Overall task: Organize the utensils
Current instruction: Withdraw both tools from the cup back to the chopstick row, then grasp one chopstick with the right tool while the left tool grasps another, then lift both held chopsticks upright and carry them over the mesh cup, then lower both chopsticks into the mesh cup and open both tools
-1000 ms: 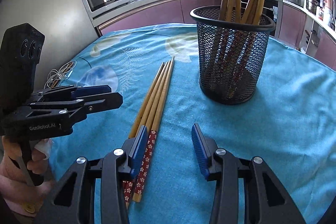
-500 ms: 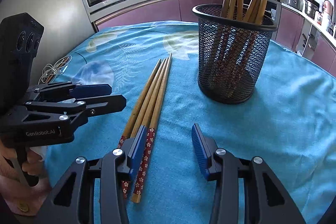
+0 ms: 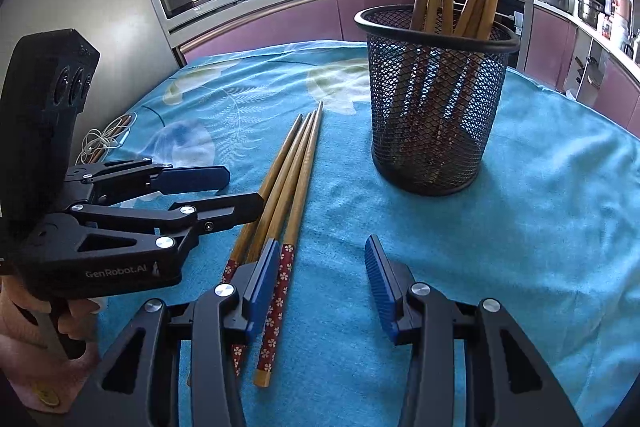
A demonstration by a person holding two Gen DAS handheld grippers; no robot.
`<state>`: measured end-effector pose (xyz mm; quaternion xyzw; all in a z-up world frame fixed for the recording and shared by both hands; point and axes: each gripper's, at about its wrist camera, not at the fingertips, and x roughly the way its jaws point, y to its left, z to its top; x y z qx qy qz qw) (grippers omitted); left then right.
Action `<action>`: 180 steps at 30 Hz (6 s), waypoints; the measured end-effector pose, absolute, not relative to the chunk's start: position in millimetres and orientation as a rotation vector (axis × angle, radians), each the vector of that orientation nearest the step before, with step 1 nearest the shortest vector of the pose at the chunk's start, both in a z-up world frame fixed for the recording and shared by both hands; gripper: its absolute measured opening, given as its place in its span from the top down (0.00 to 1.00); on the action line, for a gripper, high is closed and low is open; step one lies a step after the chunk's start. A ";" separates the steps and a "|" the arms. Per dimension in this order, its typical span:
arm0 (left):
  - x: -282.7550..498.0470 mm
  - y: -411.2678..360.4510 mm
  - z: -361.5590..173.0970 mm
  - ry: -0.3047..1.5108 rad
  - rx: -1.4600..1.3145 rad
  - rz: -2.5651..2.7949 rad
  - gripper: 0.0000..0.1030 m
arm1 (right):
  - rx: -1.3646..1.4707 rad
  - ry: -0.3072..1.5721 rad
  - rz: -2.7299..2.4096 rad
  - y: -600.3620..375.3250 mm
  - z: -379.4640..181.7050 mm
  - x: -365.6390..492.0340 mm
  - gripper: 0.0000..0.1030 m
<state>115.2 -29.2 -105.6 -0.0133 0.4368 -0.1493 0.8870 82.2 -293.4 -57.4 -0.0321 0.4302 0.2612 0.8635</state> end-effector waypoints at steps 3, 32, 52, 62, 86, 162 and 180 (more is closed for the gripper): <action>114.8 -32.4 -105.6 0.904 0.008 -0.304 0.54 | -0.068 0.902 0.548 -293.4 -57.5 82.1 0.60; 137.1 -19.3 -106.2 0.936 0.012 -0.323 0.84 | -0.191 0.925 0.553 -249.8 -58.5 127.1 0.70; 134.9 -17.6 -105.1 0.922 -0.035 -0.277 0.92 | -0.076 0.925 0.571 -266.5 -52.0 126.0 0.95; 114.7 -16.5 -95.3 0.904 -0.051 -0.333 0.92 | -0.044 0.911 0.611 -277.9 -44.2 111.5 0.95; 124.5 -24.0 -106.0 0.939 -0.012 -0.330 0.92 | -0.066 0.926 0.616 -275.5 -49.6 112.6 0.94; 140.7 -37.7 110.7 0.439 -0.166 -0.556 0.93 | 0.092 0.465 0.513 -359.5 109.1 138.0 0.94; 171.7 -71.7 70.3 0.565 -0.044 -0.542 0.93 | 0.073 0.575 0.510 -347.4 79.1 156.8 0.94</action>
